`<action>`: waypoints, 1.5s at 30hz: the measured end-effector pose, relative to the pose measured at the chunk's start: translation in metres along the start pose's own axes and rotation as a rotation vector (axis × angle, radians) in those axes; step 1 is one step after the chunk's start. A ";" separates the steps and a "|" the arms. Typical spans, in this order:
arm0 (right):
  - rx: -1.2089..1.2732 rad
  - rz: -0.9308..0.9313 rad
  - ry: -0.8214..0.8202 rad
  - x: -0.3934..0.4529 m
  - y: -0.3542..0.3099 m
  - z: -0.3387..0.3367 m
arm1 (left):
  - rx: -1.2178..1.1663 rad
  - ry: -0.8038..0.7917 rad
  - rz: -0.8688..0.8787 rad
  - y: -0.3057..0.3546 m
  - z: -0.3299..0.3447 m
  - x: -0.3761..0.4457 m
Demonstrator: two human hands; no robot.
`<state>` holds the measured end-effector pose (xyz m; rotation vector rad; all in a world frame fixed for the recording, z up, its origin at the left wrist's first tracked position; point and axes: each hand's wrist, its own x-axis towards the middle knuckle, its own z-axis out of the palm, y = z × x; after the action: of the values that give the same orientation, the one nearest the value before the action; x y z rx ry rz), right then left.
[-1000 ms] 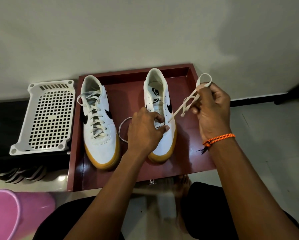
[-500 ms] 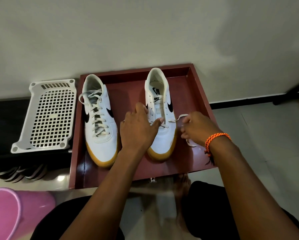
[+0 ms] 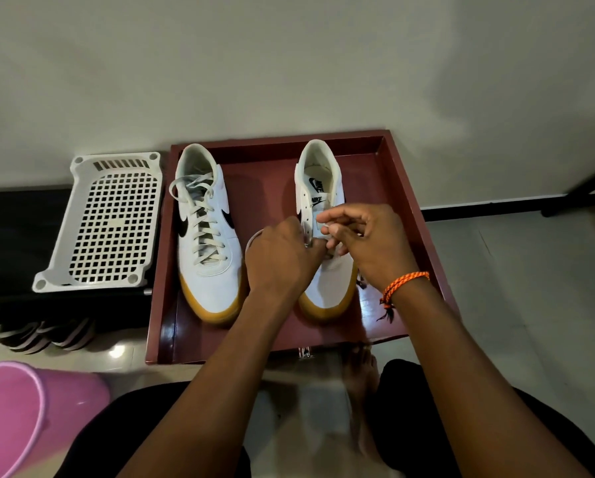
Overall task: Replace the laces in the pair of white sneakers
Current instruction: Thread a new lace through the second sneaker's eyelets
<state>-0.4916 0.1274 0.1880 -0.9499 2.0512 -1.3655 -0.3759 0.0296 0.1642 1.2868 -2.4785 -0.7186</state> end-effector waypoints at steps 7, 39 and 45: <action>-0.318 -0.090 0.117 0.003 0.008 -0.004 | -0.018 -0.110 -0.010 -0.006 -0.003 0.001; -0.196 0.026 0.315 0.002 0.022 0.042 | -0.346 -0.045 -0.075 -0.020 -0.008 0.018; -0.280 -0.021 0.229 0.003 0.020 0.038 | -0.294 -0.035 -0.051 -0.020 -0.010 0.018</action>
<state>-0.4716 0.1077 0.1549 -0.9677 2.4610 -1.2682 -0.3680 0.0015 0.1618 1.2385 -2.2652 -1.0788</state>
